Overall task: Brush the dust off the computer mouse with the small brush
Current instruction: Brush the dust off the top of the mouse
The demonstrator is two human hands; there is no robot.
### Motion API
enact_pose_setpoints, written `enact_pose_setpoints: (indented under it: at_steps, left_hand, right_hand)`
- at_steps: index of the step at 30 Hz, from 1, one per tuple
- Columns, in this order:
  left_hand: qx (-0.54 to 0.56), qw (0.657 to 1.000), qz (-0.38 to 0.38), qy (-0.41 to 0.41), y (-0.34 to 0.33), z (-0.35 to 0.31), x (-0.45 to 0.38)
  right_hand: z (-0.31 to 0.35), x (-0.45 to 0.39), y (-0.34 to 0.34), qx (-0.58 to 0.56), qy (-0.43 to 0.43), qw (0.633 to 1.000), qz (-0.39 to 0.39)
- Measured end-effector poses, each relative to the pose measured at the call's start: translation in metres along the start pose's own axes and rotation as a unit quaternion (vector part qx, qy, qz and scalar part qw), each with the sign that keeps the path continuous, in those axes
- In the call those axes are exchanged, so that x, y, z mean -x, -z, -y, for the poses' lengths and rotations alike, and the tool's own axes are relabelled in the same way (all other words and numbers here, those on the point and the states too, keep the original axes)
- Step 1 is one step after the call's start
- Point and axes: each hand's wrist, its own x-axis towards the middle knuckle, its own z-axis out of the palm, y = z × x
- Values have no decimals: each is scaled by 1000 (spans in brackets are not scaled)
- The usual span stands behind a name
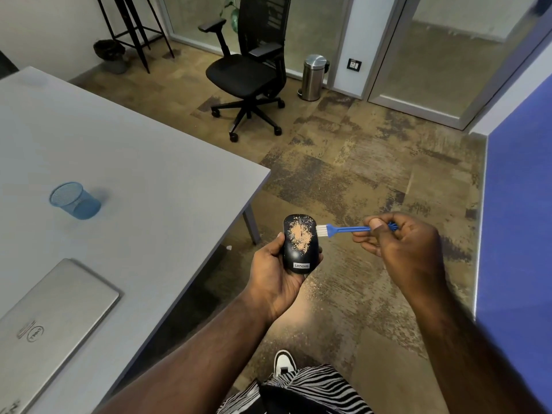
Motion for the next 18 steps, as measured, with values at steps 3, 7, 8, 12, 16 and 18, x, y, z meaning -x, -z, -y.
enact_pose_setpoints:
  at_steps: [3,7,8,12,16,18]
  left_hand:
    - [-10,1000,1,-1,-1,2,1]
    - [-13,1000,5,8,-3,3,5]
    - [-14,1000,5,8,-4,3,5]
    - [-18,1000,2,11,-5,3,7]
    - [-22,1000,-2,9,-6,4,9]
    - [-24,1000,0,9,-6,4,10]
  right_hand:
    - [-1,-3,-4,34,-4,999,8]
    - [2,-14,-1,42,-4,999,-19]
    - [3,-15,-1,39,-3,999,-15]
    - [1,-17,-6,109,9,994,-2]
    - [1,-24,-6,96,2,995,-18]
    - [1,-24,-7,98,3,995,2]
